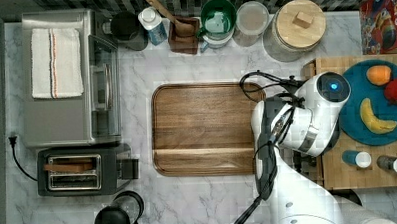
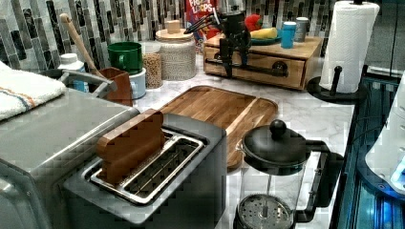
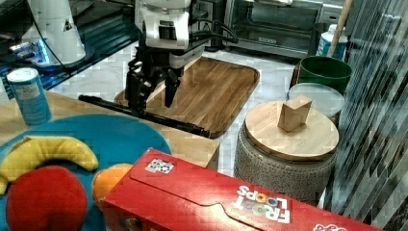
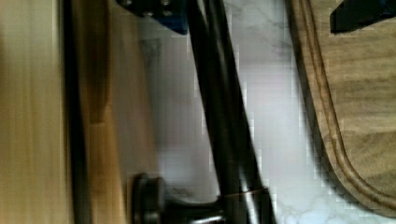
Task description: Open the drawer.
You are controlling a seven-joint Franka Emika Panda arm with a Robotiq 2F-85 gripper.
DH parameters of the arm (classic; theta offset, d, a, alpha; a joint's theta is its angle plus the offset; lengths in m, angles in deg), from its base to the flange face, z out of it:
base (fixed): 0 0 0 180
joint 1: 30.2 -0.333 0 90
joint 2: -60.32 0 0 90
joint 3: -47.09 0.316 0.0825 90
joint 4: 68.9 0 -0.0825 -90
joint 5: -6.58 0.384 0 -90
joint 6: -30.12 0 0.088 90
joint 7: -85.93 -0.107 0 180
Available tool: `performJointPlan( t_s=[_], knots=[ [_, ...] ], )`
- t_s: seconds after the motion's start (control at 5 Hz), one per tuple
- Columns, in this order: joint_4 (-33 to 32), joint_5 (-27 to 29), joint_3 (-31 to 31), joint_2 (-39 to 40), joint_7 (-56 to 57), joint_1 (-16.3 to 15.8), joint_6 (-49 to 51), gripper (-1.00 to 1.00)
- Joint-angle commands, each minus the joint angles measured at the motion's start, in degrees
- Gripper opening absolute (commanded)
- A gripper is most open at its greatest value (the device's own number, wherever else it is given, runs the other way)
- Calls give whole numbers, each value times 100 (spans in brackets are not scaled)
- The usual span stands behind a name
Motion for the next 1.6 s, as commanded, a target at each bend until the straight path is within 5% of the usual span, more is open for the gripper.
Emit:
performJointPlan(
  t_s=[0.2,0.4,0.6,1.6],
  knots=[
    [-39,349,1177,-163,-1509,-1115,-369,100],
    [-25,373,1434,-163,-1674,-1058,-277,100],
    [-64,521,1240,-311,-1412,-1393,39,100],
    [-84,550,1745,-579,-1516,-1251,112,100]
  ],
)
